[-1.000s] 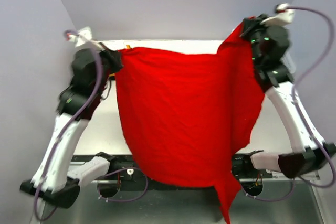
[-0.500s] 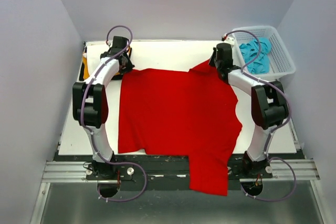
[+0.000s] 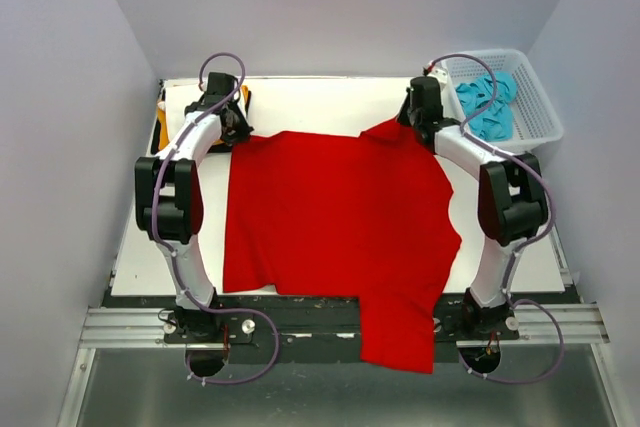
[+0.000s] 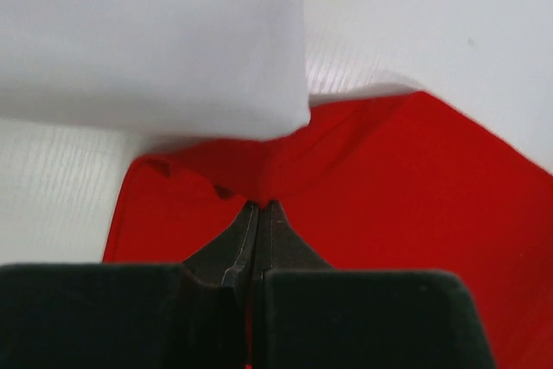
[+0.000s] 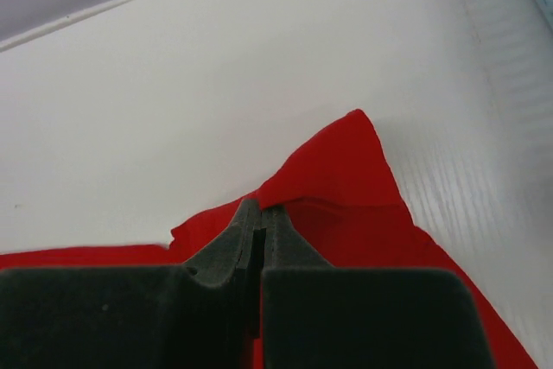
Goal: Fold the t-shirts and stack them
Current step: Fold the flattened tshirt in 1/3 of the way
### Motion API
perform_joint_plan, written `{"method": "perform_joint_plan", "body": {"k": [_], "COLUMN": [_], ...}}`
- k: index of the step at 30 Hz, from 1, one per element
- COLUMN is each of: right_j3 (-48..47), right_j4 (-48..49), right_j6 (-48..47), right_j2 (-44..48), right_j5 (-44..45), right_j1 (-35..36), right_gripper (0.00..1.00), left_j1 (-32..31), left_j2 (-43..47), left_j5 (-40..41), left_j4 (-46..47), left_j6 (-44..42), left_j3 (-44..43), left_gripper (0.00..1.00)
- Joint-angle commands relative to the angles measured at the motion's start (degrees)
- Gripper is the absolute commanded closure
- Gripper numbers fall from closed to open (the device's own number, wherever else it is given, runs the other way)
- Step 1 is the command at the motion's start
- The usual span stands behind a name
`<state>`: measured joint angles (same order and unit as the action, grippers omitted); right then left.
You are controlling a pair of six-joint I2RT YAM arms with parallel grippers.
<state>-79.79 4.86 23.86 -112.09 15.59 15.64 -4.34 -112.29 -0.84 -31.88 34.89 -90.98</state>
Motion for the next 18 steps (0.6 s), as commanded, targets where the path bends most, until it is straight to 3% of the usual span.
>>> {"method": "perform_joint_plan", "body": {"k": [1,13,18], "right_j3": [2.62,19.49,27.14], "right_j4": [-11.63,-26.24,-31.61], "right_j6": [3.98,9.37,15.68], "right_j2": [9.51,31.75,41.41], "right_j5": [1.0,-7.56,-7.49], "right_j1": [-0.17,-0.08,0.08], "right_gripper": [0.99,0.99,0.99], "left_j1": [0.21,0.2,0.19], "left_j2": [9.41,24.67,29.32], "left_j5": [-4.74,-2.85,-2.05], "left_j4": [3.99,7.18,7.42], "left_j6": [-0.81,0.76,1.43], "left_j3": [8.18,27.59,33.47], "left_gripper": [1.0,1.0,1.0]}}
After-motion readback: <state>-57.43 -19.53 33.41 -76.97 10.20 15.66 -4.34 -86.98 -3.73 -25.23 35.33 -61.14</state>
